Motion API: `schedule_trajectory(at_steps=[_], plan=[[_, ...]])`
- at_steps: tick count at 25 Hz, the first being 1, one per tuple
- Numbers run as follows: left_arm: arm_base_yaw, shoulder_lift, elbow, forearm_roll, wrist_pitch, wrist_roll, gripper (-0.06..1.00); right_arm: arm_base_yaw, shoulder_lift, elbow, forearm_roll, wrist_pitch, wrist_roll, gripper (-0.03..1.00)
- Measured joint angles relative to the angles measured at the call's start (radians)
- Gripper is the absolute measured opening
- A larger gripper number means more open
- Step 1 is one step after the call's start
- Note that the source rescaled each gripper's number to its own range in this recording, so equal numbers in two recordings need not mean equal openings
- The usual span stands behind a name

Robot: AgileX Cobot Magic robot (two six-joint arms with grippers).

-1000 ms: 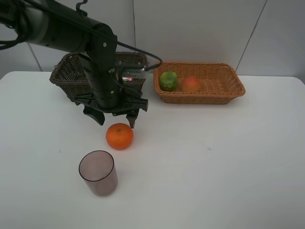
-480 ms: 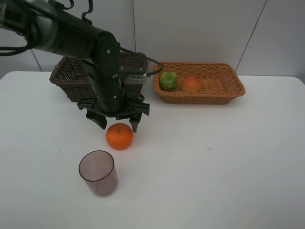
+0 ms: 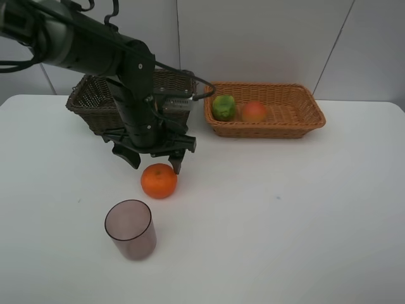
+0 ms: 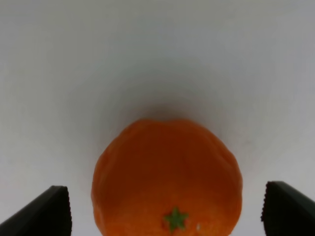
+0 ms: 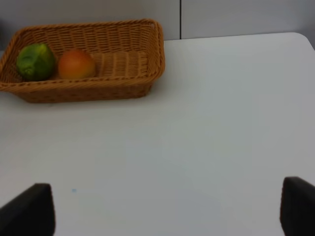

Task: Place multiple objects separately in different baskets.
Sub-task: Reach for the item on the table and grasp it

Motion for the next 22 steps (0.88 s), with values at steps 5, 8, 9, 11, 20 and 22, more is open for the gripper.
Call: schedule_trajectory(at_steps=[5, 8, 9, 11, 20, 22], plan=[[0.000, 0.026, 0.000, 0.000, -0.006, 0.019, 1.00, 0.000, 0.000, 0.000, 0.000, 0.000, 0.000, 1.00], [0.000, 0.042, 0.000, 0.000, -0.006, 0.027, 1.00, 0.000, 0.000, 0.000, 0.000, 0.000, 0.000, 1.00], [0.000, 0.048, 0.000, -0.001, -0.009, 0.028, 1.00, 0.000, 0.000, 0.000, 0.000, 0.000, 0.000, 1.00], [0.000, 0.062, 0.000, -0.012, -0.016, 0.029, 1.00, 0.000, 0.000, 0.000, 0.000, 0.000, 0.000, 1.00], [0.000, 0.105, 0.013, -0.026, -0.049, 0.055, 1.00, 0.000, 0.000, 0.000, 0.000, 0.000, 0.000, 1.00], [0.000, 0.118, 0.013, -0.026, -0.049, 0.055, 1.00, 0.000, 0.000, 0.000, 0.000, 0.000, 0.000, 1.00]])
